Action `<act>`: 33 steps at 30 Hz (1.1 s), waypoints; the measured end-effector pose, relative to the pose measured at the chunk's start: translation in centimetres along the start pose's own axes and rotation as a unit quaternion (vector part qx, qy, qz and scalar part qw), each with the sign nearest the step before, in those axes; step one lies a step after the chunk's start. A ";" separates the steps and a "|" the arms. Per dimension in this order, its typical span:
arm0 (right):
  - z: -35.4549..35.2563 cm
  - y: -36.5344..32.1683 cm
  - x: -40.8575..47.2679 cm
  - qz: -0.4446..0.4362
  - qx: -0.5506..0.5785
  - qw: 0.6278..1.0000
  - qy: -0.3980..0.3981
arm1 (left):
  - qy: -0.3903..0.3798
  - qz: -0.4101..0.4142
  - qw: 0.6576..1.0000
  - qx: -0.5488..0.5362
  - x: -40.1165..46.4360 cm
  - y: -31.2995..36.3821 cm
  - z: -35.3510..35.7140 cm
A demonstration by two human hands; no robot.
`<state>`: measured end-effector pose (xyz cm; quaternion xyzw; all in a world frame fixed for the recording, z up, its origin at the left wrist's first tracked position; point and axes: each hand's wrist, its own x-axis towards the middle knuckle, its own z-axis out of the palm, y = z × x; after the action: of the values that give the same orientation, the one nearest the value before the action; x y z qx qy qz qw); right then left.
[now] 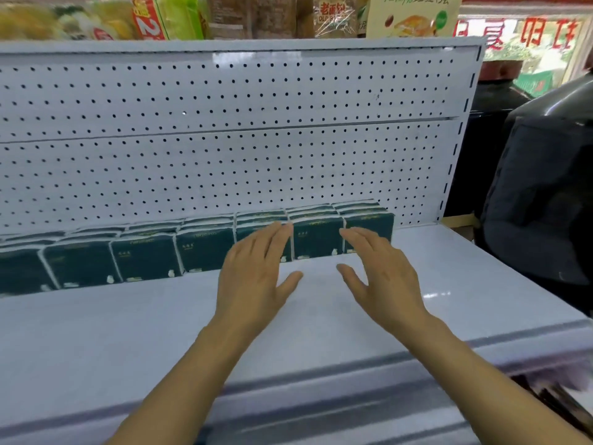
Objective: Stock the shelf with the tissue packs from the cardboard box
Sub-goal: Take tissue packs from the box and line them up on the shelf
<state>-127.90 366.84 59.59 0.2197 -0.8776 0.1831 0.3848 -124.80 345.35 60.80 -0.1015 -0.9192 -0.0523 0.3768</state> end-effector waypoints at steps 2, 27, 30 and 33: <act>-0.5 -2.3 -2.2 -0.007 0.015 1.000 -0.009 | 0.016 -0.023 1.000 0.002 -3.4 0.2 -2.1; 7.4 -50.5 -18.7 -0.218 0.152 0.940 -0.212 | -0.180 -0.286 0.928 0.159 -46.7 -25.2 -28.2; 9.3 -56.4 -21.5 -0.228 0.161 0.928 -0.246 | -0.199 -0.327 0.910 0.161 -52.3 -29.3 -31.7; 11.0 -61.4 -24.1 -0.237 0.177 0.912 -0.285 | -0.226 -0.365 0.890 0.157 -57.8 -32.9 -34.4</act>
<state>-87.47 315.97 43.69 0.5282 -0.8255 0.1685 0.1057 -68.63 298.89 43.95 0.2922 -0.9481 -0.0167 0.1242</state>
